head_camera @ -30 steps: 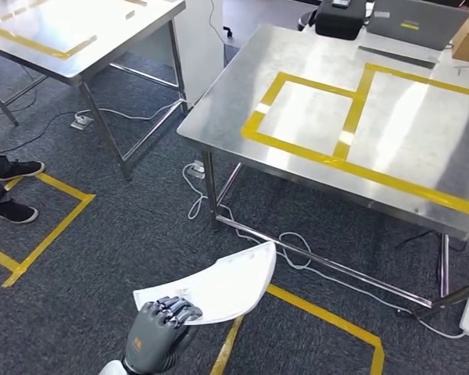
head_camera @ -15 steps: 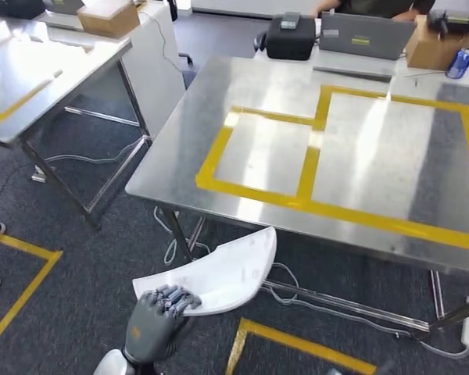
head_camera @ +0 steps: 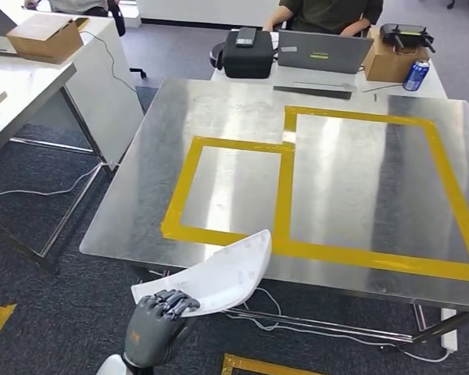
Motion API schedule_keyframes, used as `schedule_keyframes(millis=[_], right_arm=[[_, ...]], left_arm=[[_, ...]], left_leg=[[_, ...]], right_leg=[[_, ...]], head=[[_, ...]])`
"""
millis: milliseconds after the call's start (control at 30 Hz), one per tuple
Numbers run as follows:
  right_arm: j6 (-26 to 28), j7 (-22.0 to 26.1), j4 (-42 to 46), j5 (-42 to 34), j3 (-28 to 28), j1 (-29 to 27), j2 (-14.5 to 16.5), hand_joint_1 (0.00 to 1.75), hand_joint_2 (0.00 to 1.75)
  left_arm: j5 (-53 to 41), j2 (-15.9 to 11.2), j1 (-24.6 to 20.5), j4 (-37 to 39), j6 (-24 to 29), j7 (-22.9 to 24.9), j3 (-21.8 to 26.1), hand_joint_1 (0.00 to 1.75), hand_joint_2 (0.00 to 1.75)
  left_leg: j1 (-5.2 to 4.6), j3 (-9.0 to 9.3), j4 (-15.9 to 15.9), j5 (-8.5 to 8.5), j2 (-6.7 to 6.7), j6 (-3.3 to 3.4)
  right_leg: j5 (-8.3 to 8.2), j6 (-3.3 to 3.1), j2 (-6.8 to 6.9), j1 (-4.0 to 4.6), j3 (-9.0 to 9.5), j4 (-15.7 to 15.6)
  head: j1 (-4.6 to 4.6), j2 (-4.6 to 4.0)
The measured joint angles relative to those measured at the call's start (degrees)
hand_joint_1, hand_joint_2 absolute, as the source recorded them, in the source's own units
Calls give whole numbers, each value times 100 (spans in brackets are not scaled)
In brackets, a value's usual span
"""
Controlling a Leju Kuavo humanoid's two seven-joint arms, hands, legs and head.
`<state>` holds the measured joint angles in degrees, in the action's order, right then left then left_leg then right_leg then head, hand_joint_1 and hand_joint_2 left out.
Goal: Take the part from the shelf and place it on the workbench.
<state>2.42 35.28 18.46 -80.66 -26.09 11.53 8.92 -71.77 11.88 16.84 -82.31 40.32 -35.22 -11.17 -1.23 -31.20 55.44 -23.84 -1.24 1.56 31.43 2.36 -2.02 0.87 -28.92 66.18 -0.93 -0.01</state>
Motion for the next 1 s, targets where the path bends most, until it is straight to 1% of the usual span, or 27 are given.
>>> schedule_keyframes(millis=[33,67,100,133,167,200,233,267,300,333,367,433,467,500,567,600,633,667,700,733,767,800,833,867,933,967,1000], right_arm=[[-22,-12,-1,-8,32,-3,-1,0,175],[-39,-38,-3,-10,64,-28,-1,0,175],[-50,-76,-5,-19,96,-63,-1,0,175],[-55,-121,-10,-35,130,-101,-1,0,175],[-49,-163,-15,-50,171,-134,-1,0,175],[-35,-192,-21,-63,211,-162,0,0,175],[-22,-218,-44,-69,251,-193,15,0,175],[-14,-252,-66,-61,291,-211,25,0,175],[-14,-303,-87,-48,334,-223,44,0,175],[-19,-374,-107,-47,386,-230,65,0,175],[-26,-457,-108,-49,446,-224,72,0,175],[-39,-598,-108,-79,556,-214,89,0,175],[-46,-651,-108,-85,603,-202,92,0,175],[-51,-691,-108,-86,648,-192,94,0,175],[-60,-772,-108,-85,753,-177,101,0,175],[-61,-809,-108,-85,808,-171,107,0,175],[-62,-845,-108,-85,861,-164,114,0,175],[-62,-870,-108,-85,906,-157,124,0,175],[-62,-886,-108,-86,945,-151,138,0,175],[-62,-897,-108,-86,982,-146,153,0,175],[-63,-902,-108,-86,1017,-140,168,0,175],[-64,-903,-108,-87,1052,-133,184,0,175],[-66,-902,-108,-89,1082,-127,195,0,175],[-68,-898,-108,-91,1106,-123,203,0,175],[-72,-890,-108,-94,1136,-123,210,0,175],[-74,-885,-108,-95,1152,-119,212,0,175],[-78,-878,-108,-95,1168,-113,212,0,175]], left_arm=[[-12,-30,-54,60,-8,105,-73,175,175],[-21,-69,-110,137,-40,247,-160,175,175],[-30,-113,-184,227,-104,436,-259,175,175],[-53,-154,-283,323,-192,658,-368,175,175],[-85,-189,-405,429,-293,909,-481,175,175],[-122,-216,-534,528,-378,1127,-593,175,175],[-159,-239,-660,618,-451,1298,-694,175,175],[-194,-252,-770,695,-518,1431,-773,175,175],[-234,-258,-874,761,-589,1538,-839,175,175],[-290,-255,-990,825,-670,1648,-887,175,175],[-386,-237,-1126,893,-754,1779,-927,175,175],[-656,-180,-1458,1051,-905,2078,-983,175,175],[-818,-149,-1628,1140,-976,2260,-997,175,175],[-988,-120,-1790,1237,-1046,2470,-1003,175,175],[-1363,-72,-2113,1494,-1162,2962,-1001,175,175],[-1535,-52,-2284,1652,-1194,3202,-997,175,175],[-1663,-37,-2456,1812,-1205,3416,-991,175,175],[-1734,-27,-2633,1971,-1207,3625,-988,175,175],[-1769,-22,-2805,2120,-1207,3859,-991,175,175],[-1790,-24,-2980,2272,-1216,4127,-1001,175,175],[-1801,-32,-3162,2435,-1236,4410,-1013,175,175],[-1809,-45,-3337,2606,-1267,4673,-1023,175,175],[-1812,-67,-3498,2774,-1296,4874,-1022,175,175],[-1813,-94,-3642,2931,-1315,5009,-1011,175,175],[-1817,-140,-3857,3173,-1318,5119,-985,175,175],[-1819,-152,-3944,3265,-1312,5143,-977,175,175],[-1820,-160,-4015,3343,-1303,5177,-974,175,175]], left_leg=[[10,32,0,-53,23,12],[24,68,0,-106,38,9],[46,120,1,-168,45,-7],[75,189,2,-237,47,-31],[108,273,3,-314,47,-62],[138,361,6,-399,50,-102],[154,448,17,-487,56,-146],[155,507,30,-560,64,-190],[145,538,37,-614,77,-229],[134,549,45,-638,91,-257],[132,515,83,-618,102,-284],[141,310,418,-474,115,-343],[146,114,725,-428,115,-374],[148,-123,1076,-471,115,-398],[151,-591,1652,-812,115,-413],[152,-768,1795,-968,115,-413],[153,-873,1796,-998,115,-411],[156,-899,1636,-858,115,-410],[162,-852,1344,-573,115,-409],[169,-768,975,-212,115,-408],[175,-695,585,58,118,-395],[175,-644,317,228,118,-381],[168,-626,164,293,117,-361],[156,-624,102,275,115,-330],[159,-581,94,302,105,-256],[166,-550,79,300,103,-214],[170,-515,66,285,101,-176]], right_leg=[[146,41,93,-15,-236,314],[352,82,124,-38,-462,551],[565,118,137,-63,-648,673],[696,148,144,-90,-772,644],[677,178,154,-120,-831,457],[445,221,183,-156,-844,146],[-11,269,261,-193,-849,-188],[-414,264,326,-212,-846,-451],[-750,228,369,-222,-852,-612],[-928,166,385,-221,-867,-659],[-908,87,341,-218,-861,-657],[-880,17,287,-236,-818,-686],[-854,-16,269,-245,-773,-711],[-824,-43,257,-248,-722,-741],[-760,-78,225,-248,-620,-775],[-723,-84,206,-248,-570,-781],[-685,-85,185,-248,-518,-783],[-644,-81,165,-249,-458,-783],[-603,-70,146,-252,-395,-783],[-563,-51,132,-251,-340,-785],[-522,-22,116,-244,-299,-772],[-481,15,104,-236,-278,-770],[-445,57,95,-231,-274,-774],[-416,103,89,-231,-261,-790],[-360,179,109,-248,-243,-799],[-288,201,126,-248,-285,-684],[-163,213,141,-244,-411,-428]], head=[[16,0],[13,1],[15,1],[19,1],[19,1],[23,1],[44,1],[70,1],[73,1],[79,1],[60,1],[33,1],[24,1],[20,1],[14,1],[14,1],[14,1],[14,1],[13,1],[14,1],[9,1],[13,1],[10,1],[11,1],[18,1],[30,1],[37,1]])
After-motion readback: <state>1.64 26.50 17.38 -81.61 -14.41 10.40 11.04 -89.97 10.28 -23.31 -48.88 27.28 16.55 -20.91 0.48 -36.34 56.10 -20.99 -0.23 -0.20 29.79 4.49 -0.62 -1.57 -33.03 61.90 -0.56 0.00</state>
